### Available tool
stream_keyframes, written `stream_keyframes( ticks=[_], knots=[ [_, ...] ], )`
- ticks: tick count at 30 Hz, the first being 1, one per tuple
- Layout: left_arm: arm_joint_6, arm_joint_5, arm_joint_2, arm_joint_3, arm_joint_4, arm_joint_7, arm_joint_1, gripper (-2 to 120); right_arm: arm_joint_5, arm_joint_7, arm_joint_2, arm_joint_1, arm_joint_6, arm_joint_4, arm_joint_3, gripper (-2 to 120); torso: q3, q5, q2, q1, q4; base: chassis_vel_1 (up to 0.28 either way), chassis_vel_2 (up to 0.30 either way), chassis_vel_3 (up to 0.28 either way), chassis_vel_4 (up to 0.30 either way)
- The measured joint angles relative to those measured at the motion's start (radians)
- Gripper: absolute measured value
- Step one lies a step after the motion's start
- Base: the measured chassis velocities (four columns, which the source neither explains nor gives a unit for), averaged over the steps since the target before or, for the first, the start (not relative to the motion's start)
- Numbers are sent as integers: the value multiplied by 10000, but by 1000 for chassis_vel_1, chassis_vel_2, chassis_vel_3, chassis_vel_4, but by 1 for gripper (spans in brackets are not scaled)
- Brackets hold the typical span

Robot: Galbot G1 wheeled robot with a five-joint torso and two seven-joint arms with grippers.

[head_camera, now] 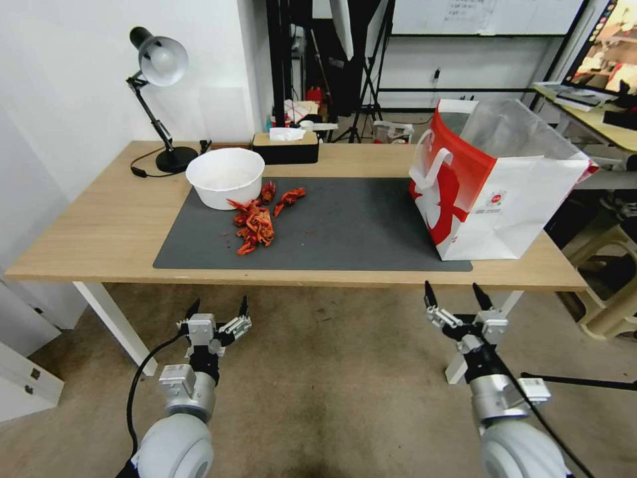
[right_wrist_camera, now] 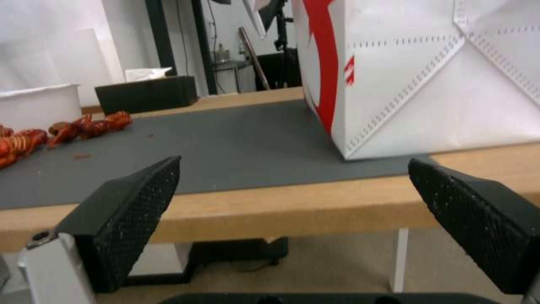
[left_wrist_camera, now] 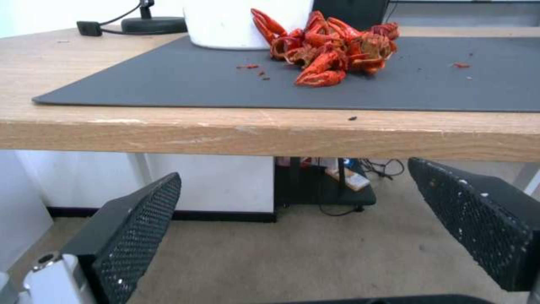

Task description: Close the takeout container lid, then place the container into the takeout bag.

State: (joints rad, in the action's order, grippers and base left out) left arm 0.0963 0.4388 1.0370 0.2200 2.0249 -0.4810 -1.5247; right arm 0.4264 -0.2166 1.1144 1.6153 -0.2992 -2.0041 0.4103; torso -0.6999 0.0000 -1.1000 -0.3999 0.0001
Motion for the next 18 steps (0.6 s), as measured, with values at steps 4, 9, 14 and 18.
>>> stream_keyframes(
  ticks=[4, 9, 14, 18],
  knots=[
    [128, -129, 140, -21, -93, -1, 58, 100, -58, 106, 80, 43, -12, 114, -64, 100, -1, 0, 0, 0, 0, 0, 0, 0, 0],
    [150, -166, 192, -29, -123, 0, 83, 100, -87, 141, 96, 58, -10, 134, -85, 100, -1, 0, 0, 0, -1, 0, 0, 0, 0],
    [150, -167, 192, -32, -124, -2, 84, 100, -88, 142, 91, 50, -2, 134, -87, 100, -1, 0, 0, -1, -1, 0, 0, 0, 0],
    [150, -167, 192, -35, -124, -4, 87, 100, -84, 143, 80, 40, 8, 134, -91, 100, -1, 0, 0, -2, -1, 0, 0, 0, 0]
  ],
)
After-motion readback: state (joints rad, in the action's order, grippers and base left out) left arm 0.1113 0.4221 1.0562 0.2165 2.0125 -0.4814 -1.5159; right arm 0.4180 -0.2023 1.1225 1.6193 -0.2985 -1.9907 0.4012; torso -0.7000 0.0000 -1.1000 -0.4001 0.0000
